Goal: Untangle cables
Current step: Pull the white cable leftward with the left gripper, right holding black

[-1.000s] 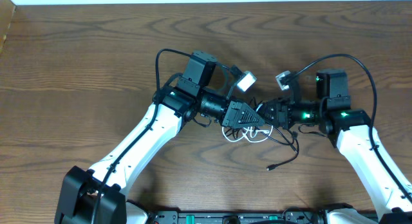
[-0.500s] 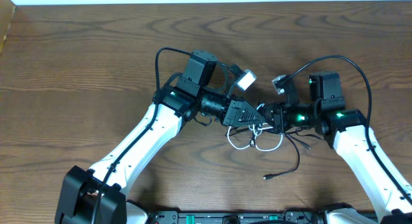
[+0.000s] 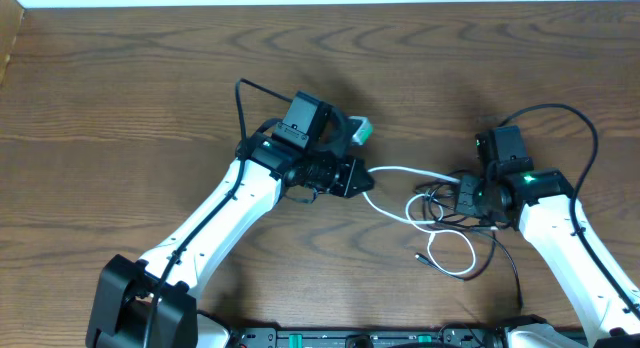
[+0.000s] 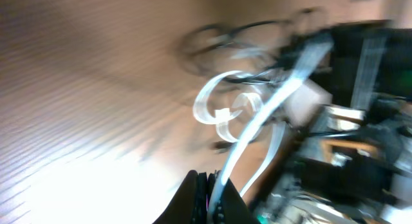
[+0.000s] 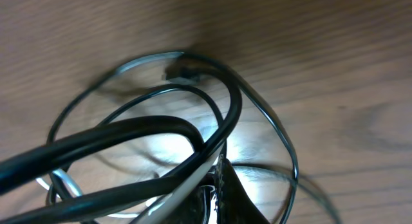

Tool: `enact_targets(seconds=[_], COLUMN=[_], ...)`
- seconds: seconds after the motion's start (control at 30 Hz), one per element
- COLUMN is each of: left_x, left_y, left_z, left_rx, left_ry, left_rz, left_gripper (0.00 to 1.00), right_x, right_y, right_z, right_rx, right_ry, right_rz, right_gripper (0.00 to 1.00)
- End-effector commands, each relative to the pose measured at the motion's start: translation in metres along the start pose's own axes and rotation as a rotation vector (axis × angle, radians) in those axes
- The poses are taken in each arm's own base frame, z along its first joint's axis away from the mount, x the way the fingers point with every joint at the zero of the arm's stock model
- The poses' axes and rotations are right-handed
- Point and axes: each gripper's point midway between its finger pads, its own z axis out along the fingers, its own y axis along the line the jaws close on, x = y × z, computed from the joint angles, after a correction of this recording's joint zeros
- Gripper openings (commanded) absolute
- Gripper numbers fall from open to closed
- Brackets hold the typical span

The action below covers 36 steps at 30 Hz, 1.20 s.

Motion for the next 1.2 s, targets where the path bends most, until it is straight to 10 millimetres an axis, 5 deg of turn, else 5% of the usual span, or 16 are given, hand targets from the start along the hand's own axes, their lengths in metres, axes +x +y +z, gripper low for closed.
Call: enact_targets(seconds=[0.0, 0.3, 0.7, 1.17], left_x=[-0.007, -0.004, 0.002, 0.008], left_y=[0.045, 0.078, 0.141, 0.215], left_z=[-0.013, -0.026, -0.072, -0.186], left_rx=[-0.253, -0.455, -0.666, -0.766], left_ry=[-0.051, -0.066, -0.100, -0.358], left_rz=[-0.011, -0.058, -0.218, -0.538], left_gripper=[0.07, 0.08, 0.07, 0.07], right_x=[-0.007, -0.005, 0.005, 0.005], right_y=[-0.017, -0.011, -0.051, -0.110], right_z=[0.000, 0.001, -0.005, -0.007], right_rx=[0.097, 0.058, 0.255, 0.351], right_ry=[-0.047, -0.031, -0.034, -0.003], right_rz=[0.095, 0.097, 0.225, 0.429], right_gripper=[0.01, 0.01, 0.01, 0.01])
